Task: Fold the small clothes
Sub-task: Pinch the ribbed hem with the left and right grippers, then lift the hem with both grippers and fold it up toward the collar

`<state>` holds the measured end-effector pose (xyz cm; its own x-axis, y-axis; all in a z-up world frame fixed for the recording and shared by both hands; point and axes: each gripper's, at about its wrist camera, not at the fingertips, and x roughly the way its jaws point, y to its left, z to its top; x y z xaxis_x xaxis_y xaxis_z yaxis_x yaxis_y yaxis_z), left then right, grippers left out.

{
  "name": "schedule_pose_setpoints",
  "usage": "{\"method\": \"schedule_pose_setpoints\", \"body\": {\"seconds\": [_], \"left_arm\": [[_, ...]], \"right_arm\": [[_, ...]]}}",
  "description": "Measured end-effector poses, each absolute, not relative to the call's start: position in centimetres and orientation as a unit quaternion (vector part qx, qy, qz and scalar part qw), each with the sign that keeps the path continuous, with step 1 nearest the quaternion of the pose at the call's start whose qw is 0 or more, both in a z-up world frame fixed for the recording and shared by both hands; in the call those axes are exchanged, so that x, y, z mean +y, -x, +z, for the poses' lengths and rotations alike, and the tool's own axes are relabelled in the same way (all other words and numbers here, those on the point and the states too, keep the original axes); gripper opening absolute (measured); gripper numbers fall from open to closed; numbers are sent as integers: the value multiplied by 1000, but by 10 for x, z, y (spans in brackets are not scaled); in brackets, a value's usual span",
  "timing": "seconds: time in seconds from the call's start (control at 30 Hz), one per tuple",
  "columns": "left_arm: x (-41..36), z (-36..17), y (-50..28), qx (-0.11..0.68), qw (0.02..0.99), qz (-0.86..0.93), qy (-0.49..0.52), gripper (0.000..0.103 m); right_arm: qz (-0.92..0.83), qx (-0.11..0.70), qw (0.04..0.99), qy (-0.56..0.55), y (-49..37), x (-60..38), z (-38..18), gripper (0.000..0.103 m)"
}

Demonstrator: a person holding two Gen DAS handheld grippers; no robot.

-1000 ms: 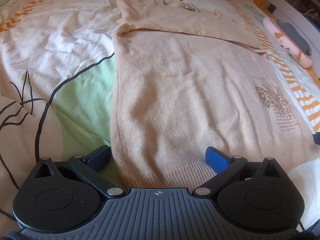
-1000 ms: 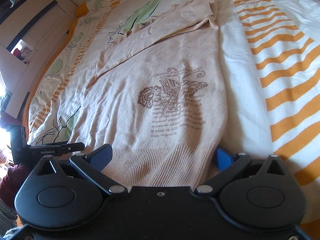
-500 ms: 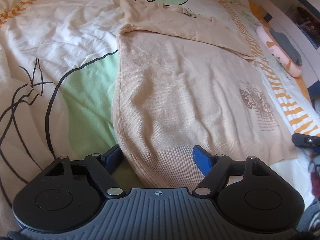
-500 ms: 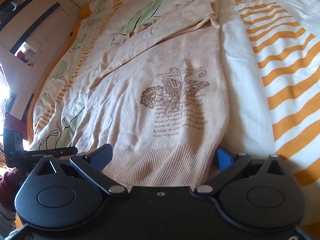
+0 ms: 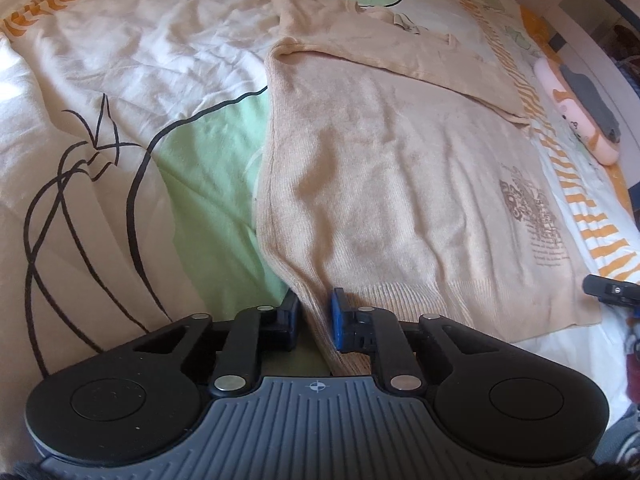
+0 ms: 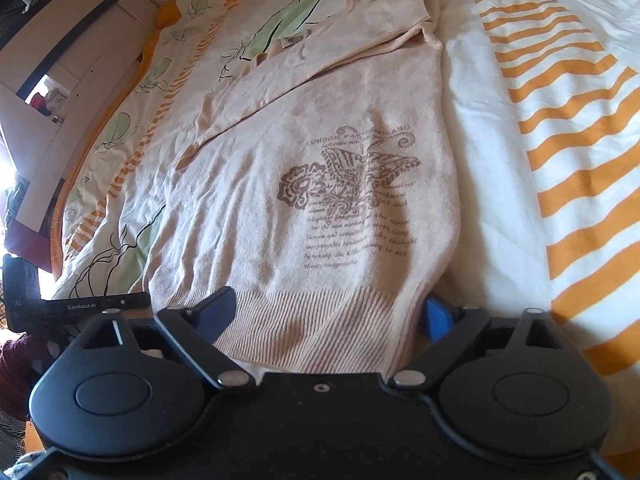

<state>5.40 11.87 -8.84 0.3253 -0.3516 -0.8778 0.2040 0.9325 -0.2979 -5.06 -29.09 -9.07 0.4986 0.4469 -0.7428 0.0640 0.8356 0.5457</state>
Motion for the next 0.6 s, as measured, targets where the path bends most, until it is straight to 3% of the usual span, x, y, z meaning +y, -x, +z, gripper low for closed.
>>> {"method": "schedule_pose_setpoints", "body": {"seconds": [0.03,0.07,0.43,0.6], "left_arm": [[119,-88,-54,553,812,-172,67,7],[119,-87,-53,551,814,-173,68,7],[130,-61,-44,474,851,-172,149,4],[131,-62,-44,473,851,-170,151,4]], "right_arm": [[113,491,821,-268,50,-292,-93,51],[110,498,814,-278,50,-296,-97,19],[131,443,823,-331,58,-310,-77,19],[103,482,803,-336,58,-318,-84,23]]}}
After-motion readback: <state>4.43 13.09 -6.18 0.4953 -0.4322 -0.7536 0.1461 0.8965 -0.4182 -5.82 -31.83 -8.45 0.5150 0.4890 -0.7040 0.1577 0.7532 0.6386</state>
